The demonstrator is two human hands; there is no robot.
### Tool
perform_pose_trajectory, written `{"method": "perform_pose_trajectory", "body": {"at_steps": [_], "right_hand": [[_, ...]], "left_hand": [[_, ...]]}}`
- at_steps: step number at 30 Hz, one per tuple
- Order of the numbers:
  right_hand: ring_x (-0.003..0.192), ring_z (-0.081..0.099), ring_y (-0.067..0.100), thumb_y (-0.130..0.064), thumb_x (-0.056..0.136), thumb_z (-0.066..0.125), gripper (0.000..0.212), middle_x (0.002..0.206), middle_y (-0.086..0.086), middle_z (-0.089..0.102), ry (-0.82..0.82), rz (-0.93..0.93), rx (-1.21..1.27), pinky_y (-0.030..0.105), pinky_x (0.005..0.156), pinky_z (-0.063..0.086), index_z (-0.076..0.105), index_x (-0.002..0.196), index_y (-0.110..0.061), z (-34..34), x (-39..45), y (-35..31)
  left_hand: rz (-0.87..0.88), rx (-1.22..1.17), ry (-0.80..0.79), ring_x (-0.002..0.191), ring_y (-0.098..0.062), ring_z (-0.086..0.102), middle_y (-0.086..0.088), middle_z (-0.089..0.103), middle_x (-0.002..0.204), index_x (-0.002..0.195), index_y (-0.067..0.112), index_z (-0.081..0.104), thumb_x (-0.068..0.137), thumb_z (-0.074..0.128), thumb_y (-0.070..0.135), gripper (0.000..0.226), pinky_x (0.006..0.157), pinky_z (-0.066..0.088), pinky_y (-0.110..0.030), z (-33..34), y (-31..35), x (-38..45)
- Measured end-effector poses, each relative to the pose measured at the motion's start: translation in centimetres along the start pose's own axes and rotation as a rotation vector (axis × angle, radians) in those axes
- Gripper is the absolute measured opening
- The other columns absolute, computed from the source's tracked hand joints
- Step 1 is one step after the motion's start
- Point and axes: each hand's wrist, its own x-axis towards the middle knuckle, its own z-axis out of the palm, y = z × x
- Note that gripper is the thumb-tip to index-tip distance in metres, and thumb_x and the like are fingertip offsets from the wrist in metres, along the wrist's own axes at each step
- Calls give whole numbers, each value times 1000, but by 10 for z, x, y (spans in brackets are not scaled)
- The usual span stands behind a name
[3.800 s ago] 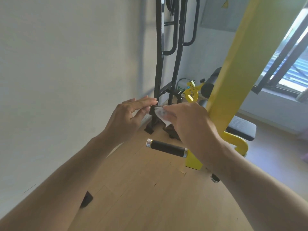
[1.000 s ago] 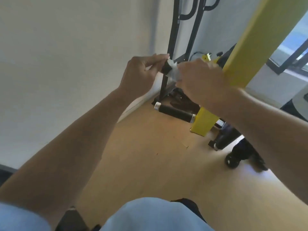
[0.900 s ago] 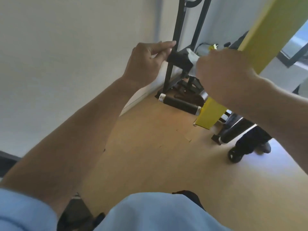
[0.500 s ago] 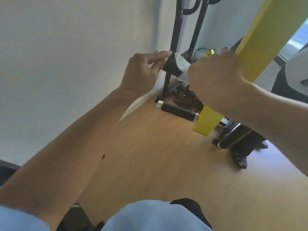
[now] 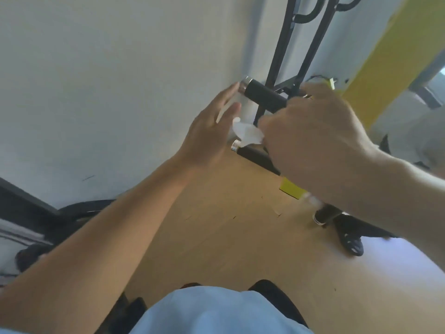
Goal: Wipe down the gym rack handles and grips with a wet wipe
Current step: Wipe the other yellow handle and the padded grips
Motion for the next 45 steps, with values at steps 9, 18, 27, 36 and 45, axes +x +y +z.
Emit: {"method": "perform_pose_trajectory", "body": {"at_steps": [9, 18, 27, 36, 45], "right_hand": [[76, 61, 16, -52, 90, 61, 21, 91, -9, 64, -145, -140, 954, 33, 65, 50, 50, 93, -35, 39, -60, -38], [60, 63, 12, -32, 96, 64, 28, 66, 3, 72, -598, -350, 1616, 33, 66, 56, 77, 84, -10, 78, -193, -96], [94, 73, 30, -24, 96, 56, 30, 109, 17, 72, -1032, -77, 2037, 38, 72, 60, 67, 115, -2, 34, -316, -200], [94, 74, 23, -32, 96, 61, 30, 107, 12, 74, -1193, -309, 1908, 41, 82, 61, 73, 105, -6, -37, -446, -321], [96, 74, 22, -27, 101, 56, 24, 101, 7, 77, -1090, -461, 1833, 39, 82, 61, 72, 108, -10, -127, -571, -472]], "left_hand": [[-310, -348, 388, 99, -35, 68, -18, 73, 100, 102, 9, 72, 101, 21, 63, 74, 100, 48, -52, 52, 1, -165], [-558, -262, 928, 94, -7, 71, 12, 77, 97, 103, 35, 75, 96, 62, 39, 15, 99, 53, -48, 167, 48, -355], [-698, -357, 1284, 108, -37, 67, -10, 76, 105, 104, 25, 78, 87, 61, 34, 25, 106, 43, -62, 181, 90, -530], [-827, -504, 1401, 105, -21, 73, -5, 77, 109, 108, 15, 75, 87, 62, 53, 46, 109, 45, -49, 183, 118, -713], [-838, -419, 1441, 109, -20, 70, -2, 78, 106, 101, 24, 79, 95, 62, 45, 27, 106, 49, -44, 121, 123, -928]]}}
